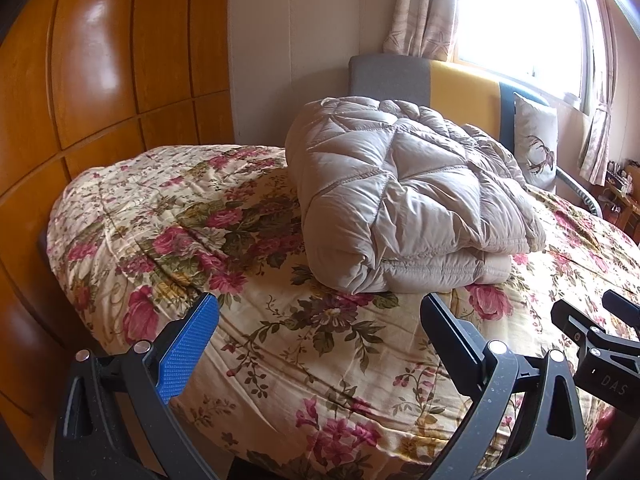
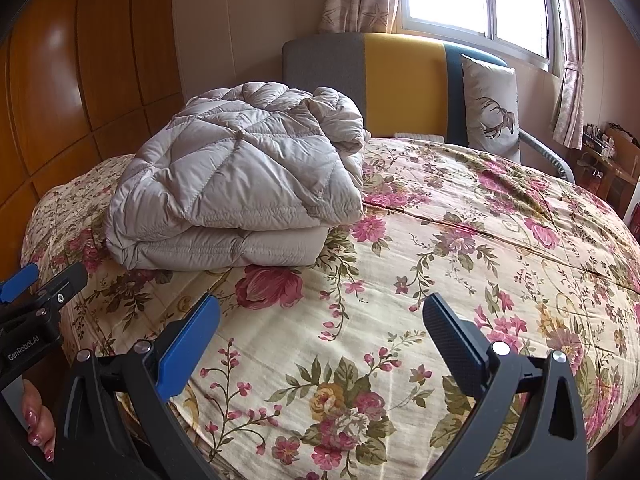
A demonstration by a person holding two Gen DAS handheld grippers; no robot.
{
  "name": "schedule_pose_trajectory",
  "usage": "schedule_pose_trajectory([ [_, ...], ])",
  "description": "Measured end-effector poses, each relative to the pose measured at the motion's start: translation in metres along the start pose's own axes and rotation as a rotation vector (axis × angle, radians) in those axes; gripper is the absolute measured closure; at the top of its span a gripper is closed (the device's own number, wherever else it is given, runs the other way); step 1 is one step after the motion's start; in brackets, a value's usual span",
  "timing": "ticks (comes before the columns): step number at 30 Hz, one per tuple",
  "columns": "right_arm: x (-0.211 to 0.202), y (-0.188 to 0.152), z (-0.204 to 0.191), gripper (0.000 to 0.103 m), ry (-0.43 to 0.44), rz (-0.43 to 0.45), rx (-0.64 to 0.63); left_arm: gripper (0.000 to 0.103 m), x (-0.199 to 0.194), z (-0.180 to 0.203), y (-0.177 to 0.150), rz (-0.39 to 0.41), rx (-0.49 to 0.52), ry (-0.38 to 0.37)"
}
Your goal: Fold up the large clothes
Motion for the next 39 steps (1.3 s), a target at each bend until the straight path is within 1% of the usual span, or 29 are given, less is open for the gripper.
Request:
schedule_pose_trajectory([
  [10,0.0009,-0.0004,0.0,0.002,0.006,-0.005,-0.001,0.003,-0.0033,-0.0015,0.0012,0.02,-0.005,0.013],
  [16,0.0022,-0.0008,-0.0003,0.002,0.007,-0.01,-0.003,0.003,-0.0034,-0.0009,0.0004,0.01,-0.007,0.013],
  [27,0.0047,-0.0021,-0.0009,0.002,0.011,-0.016,-0.001,0.003,-0.0051,0.0002,0.0011,0.015,-0.004,-0.006],
  [36,0.0075,-0.0034,-0.002,0.002,0.014,-0.027,0.0,0.003,-0.0035,-0.0001,0.0003,-0.001,-0.021,-0.021],
  [39,0.0092,-0.0041,-0.0018,0.002,0.014,-0.03,0.004,0.003,-0.0053,-0.0011,-0.0001,0.008,-0.031,-0.027],
])
Point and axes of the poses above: each gripper's, at about its wrist camera, not at the fingertips, and x roughly the way its jaws point, z to its right, y to its top, the point moved 5 cm from there along x, roughly the way its jaws point, and after that the axes turned 14 degrees about -x, right-handed, at the moved point
